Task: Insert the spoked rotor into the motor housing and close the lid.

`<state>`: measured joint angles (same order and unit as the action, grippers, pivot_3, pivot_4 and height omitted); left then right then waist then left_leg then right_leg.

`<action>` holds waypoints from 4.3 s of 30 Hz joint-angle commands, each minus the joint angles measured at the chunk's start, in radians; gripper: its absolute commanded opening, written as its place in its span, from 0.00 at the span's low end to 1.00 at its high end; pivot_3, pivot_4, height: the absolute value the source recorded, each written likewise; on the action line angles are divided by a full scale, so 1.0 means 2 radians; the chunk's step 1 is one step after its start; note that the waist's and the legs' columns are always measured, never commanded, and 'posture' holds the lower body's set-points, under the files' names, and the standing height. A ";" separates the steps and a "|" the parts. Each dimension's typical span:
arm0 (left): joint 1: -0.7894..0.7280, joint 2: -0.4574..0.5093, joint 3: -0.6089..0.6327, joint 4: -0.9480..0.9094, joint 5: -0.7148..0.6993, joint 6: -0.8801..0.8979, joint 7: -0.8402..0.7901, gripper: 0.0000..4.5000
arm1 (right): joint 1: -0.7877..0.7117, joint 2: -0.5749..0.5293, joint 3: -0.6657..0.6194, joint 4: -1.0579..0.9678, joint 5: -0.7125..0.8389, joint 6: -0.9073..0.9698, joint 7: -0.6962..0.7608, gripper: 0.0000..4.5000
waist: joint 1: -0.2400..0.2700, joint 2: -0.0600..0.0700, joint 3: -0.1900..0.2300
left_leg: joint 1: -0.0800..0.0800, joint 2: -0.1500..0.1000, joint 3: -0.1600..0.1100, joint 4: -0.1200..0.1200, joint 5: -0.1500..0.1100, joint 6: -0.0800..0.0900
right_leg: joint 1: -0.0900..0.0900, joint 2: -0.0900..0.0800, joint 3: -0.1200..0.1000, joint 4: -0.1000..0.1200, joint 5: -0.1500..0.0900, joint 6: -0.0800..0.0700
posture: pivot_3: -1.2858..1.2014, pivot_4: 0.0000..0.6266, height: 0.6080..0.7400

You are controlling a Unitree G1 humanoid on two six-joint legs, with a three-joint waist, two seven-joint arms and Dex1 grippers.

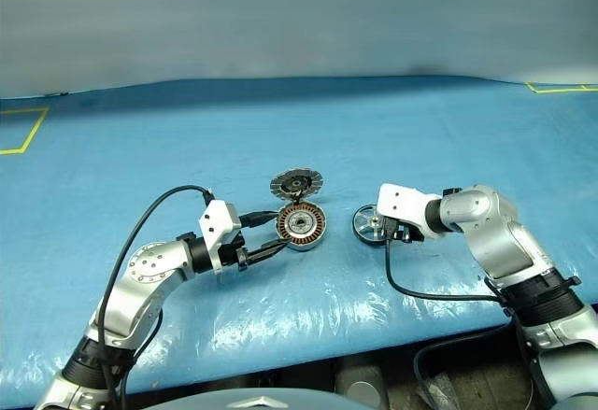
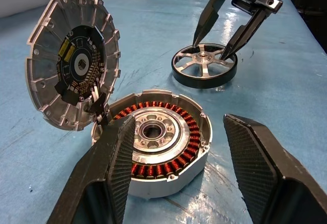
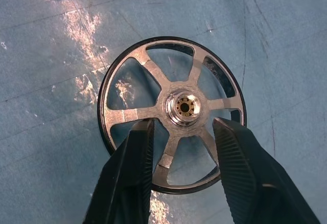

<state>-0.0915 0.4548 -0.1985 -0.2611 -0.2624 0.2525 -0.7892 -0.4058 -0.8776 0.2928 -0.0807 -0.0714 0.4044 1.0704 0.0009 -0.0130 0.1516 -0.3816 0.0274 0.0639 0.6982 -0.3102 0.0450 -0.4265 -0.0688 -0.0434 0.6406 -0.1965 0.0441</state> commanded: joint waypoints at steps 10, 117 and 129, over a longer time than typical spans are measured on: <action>0.001 0.001 0.000 0.001 0.012 -0.015 0.001 0.65 | -0.008 -0.007 0.014 -0.023 -0.027 -0.026 0.011 0.44 | 0.000 0.000 0.000 | 0.000 0.000 0.000 0.000 0.000 0.000 | 0.000 0.000 0.000 0.000 0.000 0.000 | 0.52 0.24 1.00; 0.014 -0.007 -0.007 0.002 0.034 -0.016 0.005 0.65 | 0.033 0.019 0.001 -0.023 0.008 0.074 -0.011 0.30 | -0.001 -0.002 -0.001 | 0.002 0.000 0.000 0.000 -0.001 0.001 | 0.002 0.000 0.000 0.000 -0.001 -0.002 | 0.52 0.24 1.00; 0.025 0.005 0.020 0.003 0.020 -0.020 0.007 0.65 | 0.116 0.110 -0.123 -0.136 0.104 0.114 -0.097 0.30 | -0.003 -0.002 -0.001 | 0.002 0.001 -0.001 0.000 -0.001 0.001 | 0.002 0.000 0.000 0.001 -0.001 -0.002 | 0.52 0.24 1.00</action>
<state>-0.0427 0.4585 -0.1910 -0.2346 -0.1995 0.2292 -0.7713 -0.1833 -0.6669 0.1002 -0.2750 0.0771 0.6129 0.8836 -0.0048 -0.0169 0.1490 -0.3781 0.0287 0.0623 0.6991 -0.3115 0.0472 -0.4234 -0.0687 -0.0436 0.6424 -0.1988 0.0398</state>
